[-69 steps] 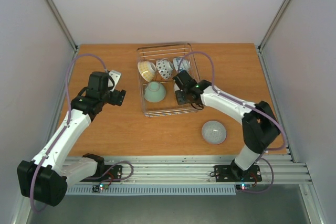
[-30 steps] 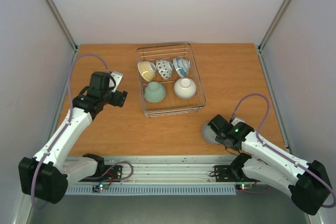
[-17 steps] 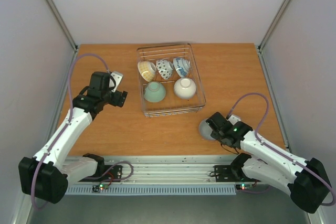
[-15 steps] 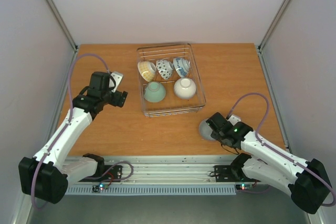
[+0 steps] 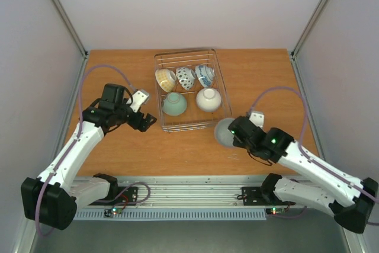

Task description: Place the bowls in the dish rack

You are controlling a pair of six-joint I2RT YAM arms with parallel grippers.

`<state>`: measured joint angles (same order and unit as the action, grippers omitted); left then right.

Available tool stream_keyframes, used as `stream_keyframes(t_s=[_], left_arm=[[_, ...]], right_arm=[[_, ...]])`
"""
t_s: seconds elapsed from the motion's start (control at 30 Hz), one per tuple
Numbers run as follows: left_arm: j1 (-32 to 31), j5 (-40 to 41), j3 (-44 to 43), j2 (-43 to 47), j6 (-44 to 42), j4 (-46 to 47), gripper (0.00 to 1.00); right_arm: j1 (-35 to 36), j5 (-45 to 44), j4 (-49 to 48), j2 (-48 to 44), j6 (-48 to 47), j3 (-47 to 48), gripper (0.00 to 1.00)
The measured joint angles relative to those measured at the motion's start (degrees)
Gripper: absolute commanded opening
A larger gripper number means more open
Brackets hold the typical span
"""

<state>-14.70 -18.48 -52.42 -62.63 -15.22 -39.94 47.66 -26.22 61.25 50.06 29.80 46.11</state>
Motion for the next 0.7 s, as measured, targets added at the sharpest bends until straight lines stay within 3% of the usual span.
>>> stream_keyframes(t_s=[0.37, 0.7], left_arm=[[0.00, -23.69, -3.08, -1.05, -4.87, -7.82, 0.89], [0.00, -28.09, -3.23, -1.97, -6.80, -10.08, 0.89]], right_arm=[[6.51, 0.57, -14.64, 23.28, -13.53, 11.45, 0.01], [12.44, 1.81, -21.92, 32.87, -19.04, 21.51, 0.01]])
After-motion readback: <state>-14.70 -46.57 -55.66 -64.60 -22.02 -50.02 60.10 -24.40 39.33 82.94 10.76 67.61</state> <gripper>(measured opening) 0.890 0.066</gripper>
